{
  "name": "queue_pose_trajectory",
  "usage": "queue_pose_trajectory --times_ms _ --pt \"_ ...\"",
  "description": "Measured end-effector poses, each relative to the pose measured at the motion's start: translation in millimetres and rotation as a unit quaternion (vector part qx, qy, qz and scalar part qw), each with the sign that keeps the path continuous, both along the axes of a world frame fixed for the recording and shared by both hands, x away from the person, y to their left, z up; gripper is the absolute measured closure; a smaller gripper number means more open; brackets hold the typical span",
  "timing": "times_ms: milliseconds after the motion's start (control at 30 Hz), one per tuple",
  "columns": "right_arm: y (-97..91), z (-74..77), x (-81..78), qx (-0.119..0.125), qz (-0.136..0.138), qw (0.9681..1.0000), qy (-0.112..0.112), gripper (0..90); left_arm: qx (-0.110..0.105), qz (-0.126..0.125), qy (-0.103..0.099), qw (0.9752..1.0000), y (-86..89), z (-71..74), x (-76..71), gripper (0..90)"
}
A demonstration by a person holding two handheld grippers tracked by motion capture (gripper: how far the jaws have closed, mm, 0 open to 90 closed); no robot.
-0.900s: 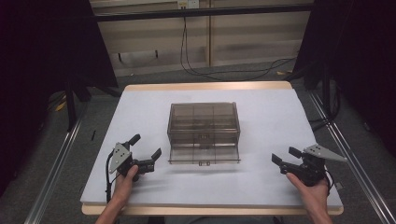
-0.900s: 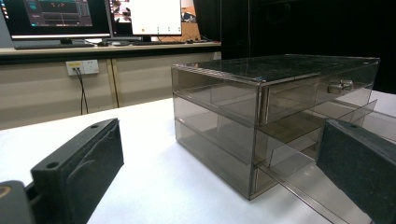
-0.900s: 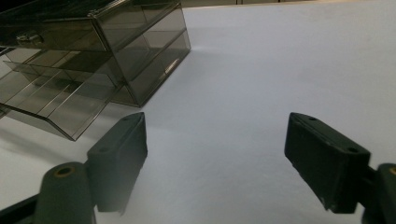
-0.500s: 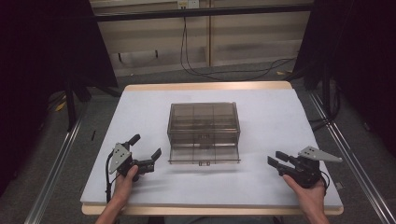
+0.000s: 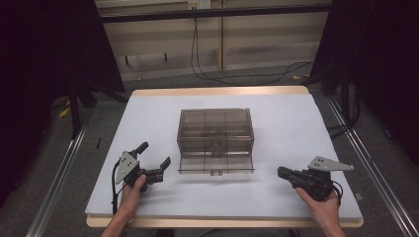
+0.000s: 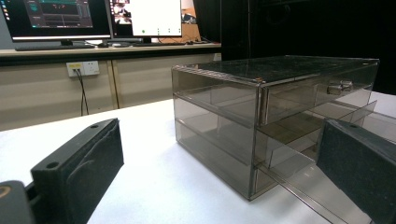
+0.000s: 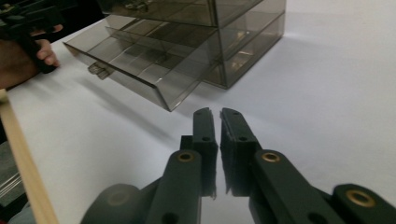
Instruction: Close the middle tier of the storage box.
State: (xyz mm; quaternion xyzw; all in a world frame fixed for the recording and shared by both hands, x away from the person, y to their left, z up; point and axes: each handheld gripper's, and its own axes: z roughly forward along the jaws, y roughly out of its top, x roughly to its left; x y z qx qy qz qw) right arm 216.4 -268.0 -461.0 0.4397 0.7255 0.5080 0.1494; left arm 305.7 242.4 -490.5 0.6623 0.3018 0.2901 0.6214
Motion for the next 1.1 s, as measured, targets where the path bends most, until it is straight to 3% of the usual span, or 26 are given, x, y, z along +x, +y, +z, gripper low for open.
queue_pose_trajectory --times_ms 133,700,1100 --pt "4.5 1.8 -1.8 0.006 0.012 0.9999 -0.002 89.9 0.000 0.000 0.000 1.0000 0.0 0.0 0.0 0.9" --pt "27.0 1.5 -4.3 -0.012 0.071 0.9973 0.011 90.0 0.001 0.000 -0.001 1.0000 0.0 0.0 -0.1 0.9" --pt "44.8 1.0 -6.5 -0.018 0.095 0.9952 0.013 90.0 0.002 -0.001 -0.001 1.0000 0.1 0.0 -0.1 0.9"
